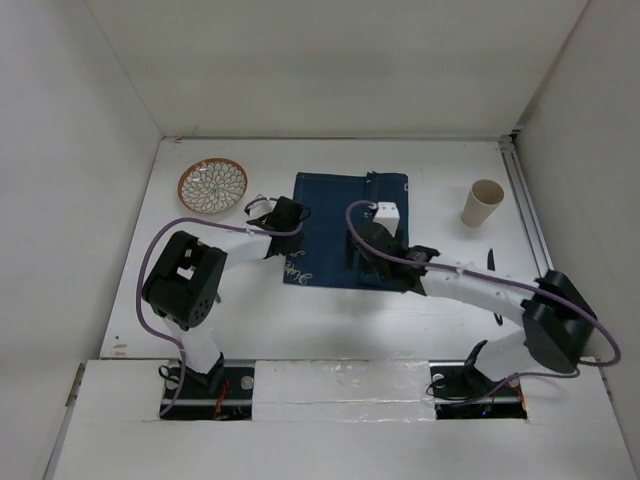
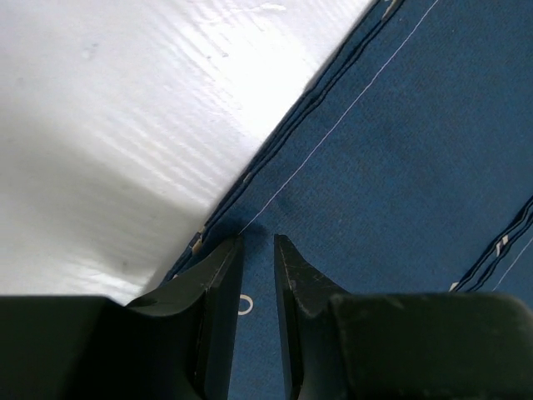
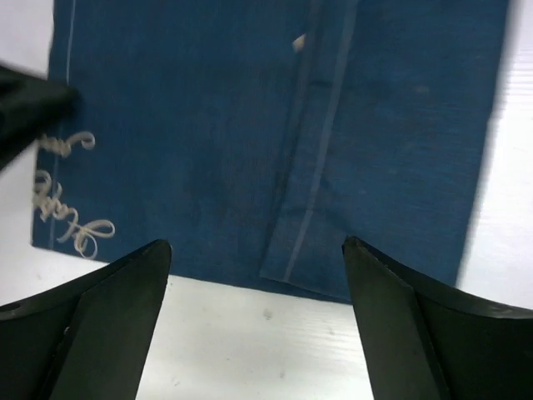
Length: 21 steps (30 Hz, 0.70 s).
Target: Set the dinner table for one person
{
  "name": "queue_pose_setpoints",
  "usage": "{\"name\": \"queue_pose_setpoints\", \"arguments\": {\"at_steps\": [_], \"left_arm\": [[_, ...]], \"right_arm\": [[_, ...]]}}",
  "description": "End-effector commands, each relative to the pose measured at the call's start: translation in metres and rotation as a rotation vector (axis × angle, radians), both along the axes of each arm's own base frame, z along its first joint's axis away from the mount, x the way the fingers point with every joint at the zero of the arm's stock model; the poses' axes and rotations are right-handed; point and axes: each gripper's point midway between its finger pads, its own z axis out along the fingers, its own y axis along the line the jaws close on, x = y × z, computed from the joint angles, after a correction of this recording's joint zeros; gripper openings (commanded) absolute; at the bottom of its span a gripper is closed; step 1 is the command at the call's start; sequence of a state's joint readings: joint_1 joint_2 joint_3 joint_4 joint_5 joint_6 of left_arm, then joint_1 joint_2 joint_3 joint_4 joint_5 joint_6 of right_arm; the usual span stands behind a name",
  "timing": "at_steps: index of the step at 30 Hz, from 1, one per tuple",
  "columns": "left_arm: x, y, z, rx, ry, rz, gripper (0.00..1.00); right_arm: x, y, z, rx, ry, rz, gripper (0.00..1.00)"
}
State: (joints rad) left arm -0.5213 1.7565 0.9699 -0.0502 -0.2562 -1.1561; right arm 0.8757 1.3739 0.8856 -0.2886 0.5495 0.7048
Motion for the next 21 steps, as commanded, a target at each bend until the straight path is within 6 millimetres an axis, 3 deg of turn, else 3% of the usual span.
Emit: {"name": "queue_pose_setpoints", "arguments": {"at_steps": [1,6,14,21], "left_arm": [[-0.047,0.039,-0.032,0.139,0.173,0.023,0.2],[-0.051,0.04,-0.026,0.121,0.157,0.019,0.2],[-0.049,0.043,-0.024,0.115,0.148,0.029,0.2],[-0.049,0.046,-0.022,0.108,0.149,0.048,0.2]], "right_arm": [[-0.005,0.035,-0.018,-0.076,0.089,0.232,0.88],[-0.007,0.051,-0.056,-0.136,0.178,0.255,0.81],[-0.004,0.048,-0.08,-0.176,0.215,0.211,0.74],[-0.005,0.044,-0.098,-0.202,0.247,0.188,0.41]]}}
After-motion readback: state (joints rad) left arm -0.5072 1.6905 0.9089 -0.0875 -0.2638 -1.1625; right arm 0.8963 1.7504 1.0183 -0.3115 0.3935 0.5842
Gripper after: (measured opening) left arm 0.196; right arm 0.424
